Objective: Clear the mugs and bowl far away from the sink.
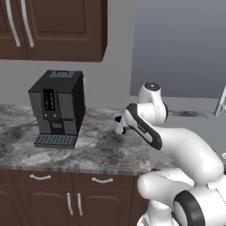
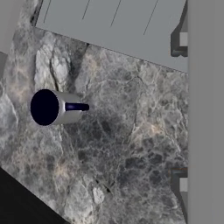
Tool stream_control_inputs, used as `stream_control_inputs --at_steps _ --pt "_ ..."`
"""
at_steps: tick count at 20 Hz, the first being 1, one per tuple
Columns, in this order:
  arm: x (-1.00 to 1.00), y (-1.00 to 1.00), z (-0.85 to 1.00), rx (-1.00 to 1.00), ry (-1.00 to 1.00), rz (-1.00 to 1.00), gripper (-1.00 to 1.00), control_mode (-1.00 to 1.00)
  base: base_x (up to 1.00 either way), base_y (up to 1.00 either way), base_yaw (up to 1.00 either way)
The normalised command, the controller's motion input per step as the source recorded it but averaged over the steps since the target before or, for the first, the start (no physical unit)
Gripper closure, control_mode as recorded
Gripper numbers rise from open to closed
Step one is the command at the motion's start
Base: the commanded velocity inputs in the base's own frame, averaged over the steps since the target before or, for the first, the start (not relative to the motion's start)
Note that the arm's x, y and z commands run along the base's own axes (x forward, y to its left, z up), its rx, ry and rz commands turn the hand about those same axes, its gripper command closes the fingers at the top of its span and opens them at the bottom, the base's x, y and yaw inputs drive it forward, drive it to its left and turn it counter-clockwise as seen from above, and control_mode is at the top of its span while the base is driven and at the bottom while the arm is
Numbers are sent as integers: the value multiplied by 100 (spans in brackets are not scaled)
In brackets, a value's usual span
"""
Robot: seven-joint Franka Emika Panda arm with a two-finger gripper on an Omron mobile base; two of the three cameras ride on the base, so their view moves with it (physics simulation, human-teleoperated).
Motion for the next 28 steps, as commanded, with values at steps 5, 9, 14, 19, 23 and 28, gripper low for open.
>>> stream_control_inputs --at_steps 5,9,14,19,23,28 --pt "18 5 -30 0 0 0 -100 -100 0 0 0" --pt "24 0 -31 0 0 0 -100 -100 0 0 0" --pt "30 0 -30 0 0 0 -100 -100 0 0 0" --pt "30 1 -25 0 0 0 -100 -100 0 0 0" --pt "33 0 -21 0 0 0 -100 -100 0 0 0" --pt "33 1 -11 0 0 0 -100 -100 0 0 0"
